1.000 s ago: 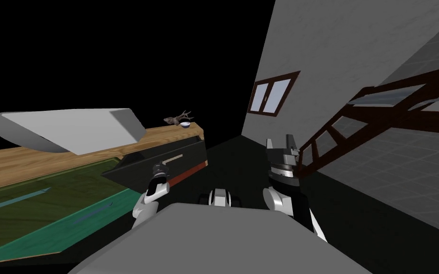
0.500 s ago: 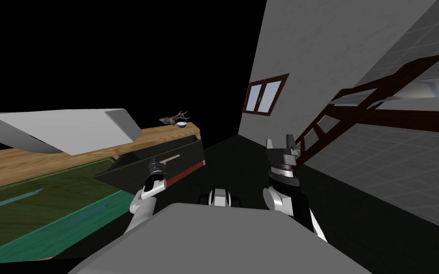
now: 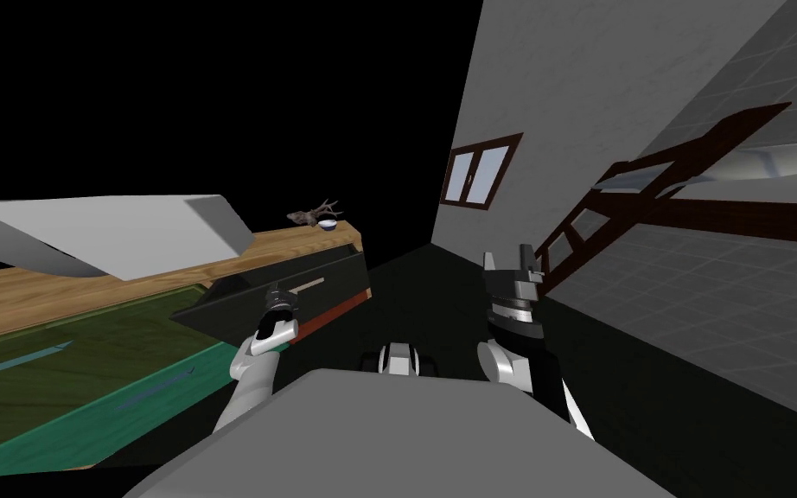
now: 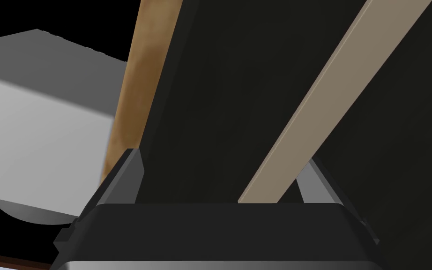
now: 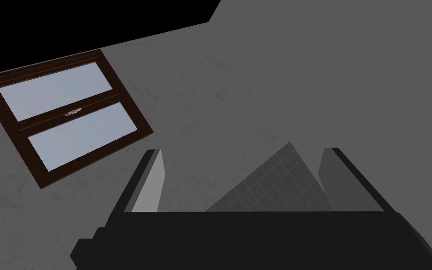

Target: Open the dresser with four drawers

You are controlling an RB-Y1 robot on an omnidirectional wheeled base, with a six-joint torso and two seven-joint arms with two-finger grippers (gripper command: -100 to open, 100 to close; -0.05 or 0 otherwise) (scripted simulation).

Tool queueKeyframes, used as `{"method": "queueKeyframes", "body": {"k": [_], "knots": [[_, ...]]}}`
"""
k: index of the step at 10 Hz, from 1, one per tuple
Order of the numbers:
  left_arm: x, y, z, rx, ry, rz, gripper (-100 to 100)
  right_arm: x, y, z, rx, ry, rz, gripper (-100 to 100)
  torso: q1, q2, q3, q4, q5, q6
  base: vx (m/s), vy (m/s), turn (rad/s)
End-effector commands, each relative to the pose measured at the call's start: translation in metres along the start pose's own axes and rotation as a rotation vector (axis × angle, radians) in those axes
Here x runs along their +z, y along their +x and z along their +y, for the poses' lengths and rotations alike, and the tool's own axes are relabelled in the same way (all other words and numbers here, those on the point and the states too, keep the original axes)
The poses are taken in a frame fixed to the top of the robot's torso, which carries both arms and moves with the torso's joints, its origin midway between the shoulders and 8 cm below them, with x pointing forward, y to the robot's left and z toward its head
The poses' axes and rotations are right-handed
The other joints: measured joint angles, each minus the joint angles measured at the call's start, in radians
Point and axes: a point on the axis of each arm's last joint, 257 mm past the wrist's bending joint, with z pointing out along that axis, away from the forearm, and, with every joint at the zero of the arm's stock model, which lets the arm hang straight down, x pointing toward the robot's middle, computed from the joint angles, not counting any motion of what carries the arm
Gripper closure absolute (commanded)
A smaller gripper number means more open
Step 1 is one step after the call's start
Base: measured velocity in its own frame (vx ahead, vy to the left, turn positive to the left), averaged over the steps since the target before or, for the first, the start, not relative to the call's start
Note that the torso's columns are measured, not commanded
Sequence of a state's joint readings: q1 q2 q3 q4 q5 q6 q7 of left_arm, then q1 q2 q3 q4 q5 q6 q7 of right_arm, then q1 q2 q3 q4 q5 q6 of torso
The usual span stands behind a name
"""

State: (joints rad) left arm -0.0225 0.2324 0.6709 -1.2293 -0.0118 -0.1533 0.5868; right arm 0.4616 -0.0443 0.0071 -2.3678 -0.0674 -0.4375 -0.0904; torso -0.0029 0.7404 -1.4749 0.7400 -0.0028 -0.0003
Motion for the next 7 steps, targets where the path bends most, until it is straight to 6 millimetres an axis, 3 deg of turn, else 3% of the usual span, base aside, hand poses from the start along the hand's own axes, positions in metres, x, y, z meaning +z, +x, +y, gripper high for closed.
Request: {"method": "queueKeyframes", "body": {"k": [1,2,7], "knots": [[0.0022,0.0004,-0.0042,0.000,-0.003,-0.004,-100,0.0000,0.0000,0.0000,0.000,0.000,0.000,0,-0.002,0.002,0.001,0.001,-0.002,0.000,-0.013,-0.010,-0.005],[0.0020,-0.0006,-0.0028,0.000,-0.009,-0.008,0,0.0000,0.0000,0.0000,0.000,0.000,0.000,0,-0.001,0.001,0.001,0.001,-0.001,0.000,0.000,0.000,0.000],[0.0000,-0.0033,0.0031,0.000,-0.021,-0.014,0,0.0000,0.0000,0.0000,0.000,0.000,0.000,0,0.002,-0.002,-0.001,-0.001,0.002,0.000,0.000,0.000,0.000]]}}
